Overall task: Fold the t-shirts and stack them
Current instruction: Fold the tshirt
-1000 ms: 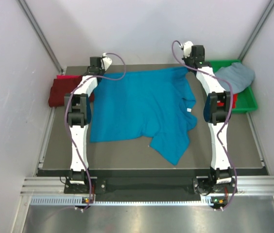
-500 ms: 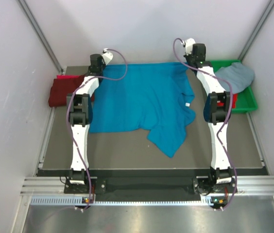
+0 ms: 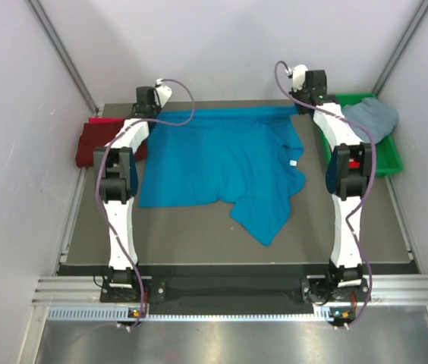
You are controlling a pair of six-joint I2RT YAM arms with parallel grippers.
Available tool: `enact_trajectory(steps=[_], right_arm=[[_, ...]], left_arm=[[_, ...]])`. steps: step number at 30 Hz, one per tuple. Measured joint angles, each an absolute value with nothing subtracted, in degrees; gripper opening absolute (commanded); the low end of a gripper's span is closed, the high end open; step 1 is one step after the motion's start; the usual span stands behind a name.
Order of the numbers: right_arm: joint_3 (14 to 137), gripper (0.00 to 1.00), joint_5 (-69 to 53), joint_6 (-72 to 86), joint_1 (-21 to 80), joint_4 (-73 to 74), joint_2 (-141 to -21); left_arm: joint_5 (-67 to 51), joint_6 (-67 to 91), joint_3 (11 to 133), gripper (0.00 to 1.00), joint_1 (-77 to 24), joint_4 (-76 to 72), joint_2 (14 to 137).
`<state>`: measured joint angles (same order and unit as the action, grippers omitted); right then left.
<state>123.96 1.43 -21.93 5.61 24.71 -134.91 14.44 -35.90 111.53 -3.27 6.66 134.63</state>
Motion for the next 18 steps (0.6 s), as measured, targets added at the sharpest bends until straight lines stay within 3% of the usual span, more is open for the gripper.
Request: enact_trajectory(steps=[9,18], right_arm=[[121.36,0.00,-1.21,-20.84,5.39,28.47,-126.26],[112.07,0.00,-2.79,-21.32,5.32,32.56,-124.81]], left_arm=[[12.40,-32.88,108.05,0.00,-2.79,14.17,126.43],[10.31,-30.92,107.66,0.00,-2.37,25.76,126.06]])
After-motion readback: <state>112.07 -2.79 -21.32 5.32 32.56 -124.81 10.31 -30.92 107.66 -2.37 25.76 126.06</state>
